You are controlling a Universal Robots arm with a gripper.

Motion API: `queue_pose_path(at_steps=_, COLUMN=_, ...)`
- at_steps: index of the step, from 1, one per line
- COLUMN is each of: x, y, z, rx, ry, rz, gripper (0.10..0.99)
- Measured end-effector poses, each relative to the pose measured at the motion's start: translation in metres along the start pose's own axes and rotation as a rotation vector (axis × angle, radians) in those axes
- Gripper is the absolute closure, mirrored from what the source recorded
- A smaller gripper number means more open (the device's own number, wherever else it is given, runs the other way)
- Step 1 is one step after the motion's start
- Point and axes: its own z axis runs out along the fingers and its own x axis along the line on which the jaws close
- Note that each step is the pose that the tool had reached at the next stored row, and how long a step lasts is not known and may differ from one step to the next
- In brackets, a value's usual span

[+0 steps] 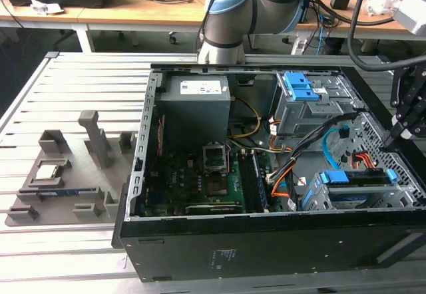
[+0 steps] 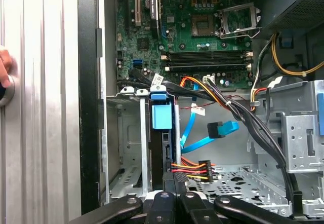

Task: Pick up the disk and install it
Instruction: 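Insert the first disk wire, then insert the second disk wire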

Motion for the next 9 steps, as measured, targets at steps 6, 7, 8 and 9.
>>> queue_pose_path(at_steps=6, x=0.0, y=0.0, z=-0.0002, rx=0.0, ry=0.0, rz=0.0, gripper=0.98)
queue_pose_path(at_steps=7, x=0.0, y=0.0, z=-0.0002, rx=0.0, ry=0.0, rz=0.0, gripper=0.98)
queue_pose_path(at_steps=8, x=0.0, y=0.0, z=-0.0002, rx=0.0, ry=0.0, rz=0.0, gripper=0.98)
queue_pose_path(at_steps=9, x=0.0, y=0.0, z=-0.0002, rx=0.0, ry=0.0, rz=0.0, gripper=0.98)
